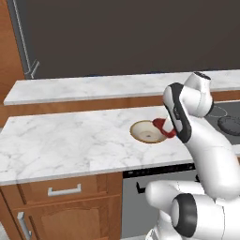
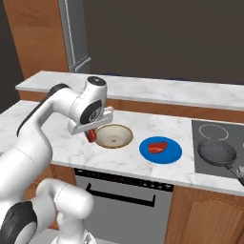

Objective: Place one of the steaks on the plate and the other in the bowl. Then place the bowl in the fridge.

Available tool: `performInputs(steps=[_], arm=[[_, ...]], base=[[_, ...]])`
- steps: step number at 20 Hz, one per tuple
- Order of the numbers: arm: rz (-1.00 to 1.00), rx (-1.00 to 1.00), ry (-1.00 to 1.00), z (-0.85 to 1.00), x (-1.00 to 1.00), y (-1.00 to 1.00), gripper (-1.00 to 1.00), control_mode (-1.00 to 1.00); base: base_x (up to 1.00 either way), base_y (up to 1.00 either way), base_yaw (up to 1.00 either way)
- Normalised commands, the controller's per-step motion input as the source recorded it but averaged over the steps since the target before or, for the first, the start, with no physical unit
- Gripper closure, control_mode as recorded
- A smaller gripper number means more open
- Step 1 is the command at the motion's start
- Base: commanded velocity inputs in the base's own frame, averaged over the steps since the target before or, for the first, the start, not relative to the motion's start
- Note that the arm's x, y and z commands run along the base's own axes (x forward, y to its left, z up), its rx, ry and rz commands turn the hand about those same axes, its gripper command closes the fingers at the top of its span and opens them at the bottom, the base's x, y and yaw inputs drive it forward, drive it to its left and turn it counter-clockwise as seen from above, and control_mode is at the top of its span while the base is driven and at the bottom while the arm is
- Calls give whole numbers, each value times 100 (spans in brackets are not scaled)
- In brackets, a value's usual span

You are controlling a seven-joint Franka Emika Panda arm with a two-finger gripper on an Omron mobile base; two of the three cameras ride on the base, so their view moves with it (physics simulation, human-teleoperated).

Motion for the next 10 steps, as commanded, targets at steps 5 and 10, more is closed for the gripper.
performInputs(steps=[5,10], arm=[[0,0,0,-37,42,0,100,-100],[0,0,0,-31,48,-4,100,-100]], base=[[0,0,0],[0,0,0]])
